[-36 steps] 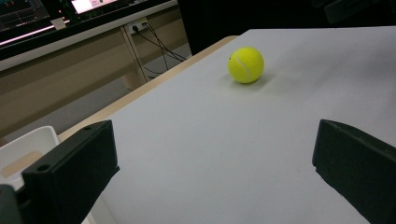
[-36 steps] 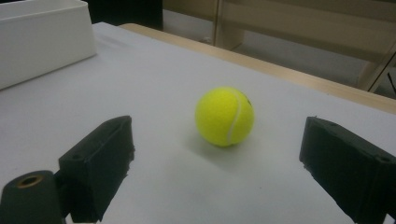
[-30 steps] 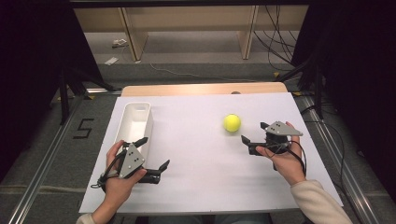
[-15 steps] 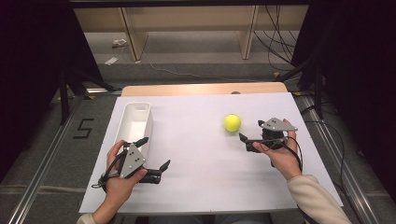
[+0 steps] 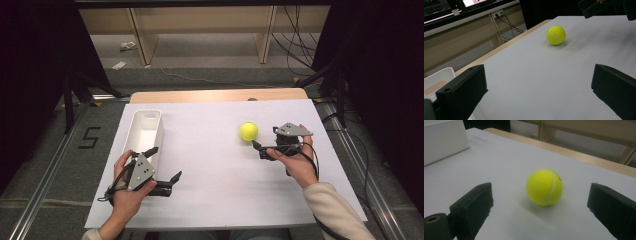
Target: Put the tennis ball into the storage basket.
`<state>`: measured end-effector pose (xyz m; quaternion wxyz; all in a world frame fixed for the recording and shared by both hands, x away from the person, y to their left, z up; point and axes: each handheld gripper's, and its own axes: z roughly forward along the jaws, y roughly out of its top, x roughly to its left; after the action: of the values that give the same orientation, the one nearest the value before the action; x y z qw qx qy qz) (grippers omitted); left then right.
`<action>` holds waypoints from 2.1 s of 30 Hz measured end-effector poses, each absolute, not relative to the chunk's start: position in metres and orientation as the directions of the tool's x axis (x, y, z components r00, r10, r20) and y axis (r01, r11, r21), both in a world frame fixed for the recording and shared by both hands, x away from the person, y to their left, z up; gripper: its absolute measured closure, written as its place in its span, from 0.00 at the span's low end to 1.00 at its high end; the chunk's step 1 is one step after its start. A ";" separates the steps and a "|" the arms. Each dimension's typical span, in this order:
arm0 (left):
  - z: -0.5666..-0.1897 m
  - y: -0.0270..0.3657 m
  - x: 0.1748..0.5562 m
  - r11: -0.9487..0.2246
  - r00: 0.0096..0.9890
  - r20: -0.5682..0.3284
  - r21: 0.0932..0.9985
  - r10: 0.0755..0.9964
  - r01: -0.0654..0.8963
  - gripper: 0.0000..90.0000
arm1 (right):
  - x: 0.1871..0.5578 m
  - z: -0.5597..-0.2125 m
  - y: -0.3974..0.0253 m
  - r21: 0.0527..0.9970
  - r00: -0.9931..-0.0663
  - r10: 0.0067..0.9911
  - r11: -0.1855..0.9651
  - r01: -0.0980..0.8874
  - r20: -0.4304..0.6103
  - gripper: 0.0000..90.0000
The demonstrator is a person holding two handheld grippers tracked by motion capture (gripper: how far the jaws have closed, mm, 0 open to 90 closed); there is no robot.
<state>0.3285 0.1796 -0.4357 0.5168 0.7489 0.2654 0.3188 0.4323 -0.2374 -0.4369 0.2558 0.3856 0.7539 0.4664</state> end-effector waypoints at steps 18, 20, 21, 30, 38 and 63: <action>-0.436 0.180 0.329 -0.325 0.657 0.202 0.943 0.726 0.068 0.00 | 0.453 -0.442 -0.224 0.894 -0.557 0.830 0.270 0.357 -0.028 0.08; -0.436 0.179 0.329 -0.325 0.658 0.202 0.943 0.725 0.068 0.00 | 0.455 -0.443 -0.223 0.892 -0.559 0.829 0.275 0.359 -0.030 0.07; -0.436 0.179 0.329 -0.325 0.658 0.203 0.943 0.725 0.068 0.00 | 0.456 -0.443 -0.222 0.893 -0.557 0.830 0.273 0.358 -0.031 0.07; -0.436 0.179 0.329 -0.327 0.658 0.203 0.943 0.725 0.069 0.00 | 0.466 -0.448 -0.216 0.887 -0.555 0.831 0.278 0.369 -0.030 0.07; -0.436 0.179 0.329 -0.328 0.659 0.204 0.942 0.724 0.069 0.00 | 0.475 -0.451 -0.212 0.881 -0.548 0.836 0.279 0.382 -0.028 0.07; -0.435 0.180 0.329 -0.327 0.657 0.204 0.942 0.726 0.068 0.00 | 0.504 -0.470 -0.196 0.856 -0.524 0.852 0.276 0.437 -0.007 0.07</action>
<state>0.3287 0.1804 -0.4353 0.5160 0.7498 0.2647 0.3185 0.5043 -0.1963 -0.4703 0.2423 0.4233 0.7613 0.4273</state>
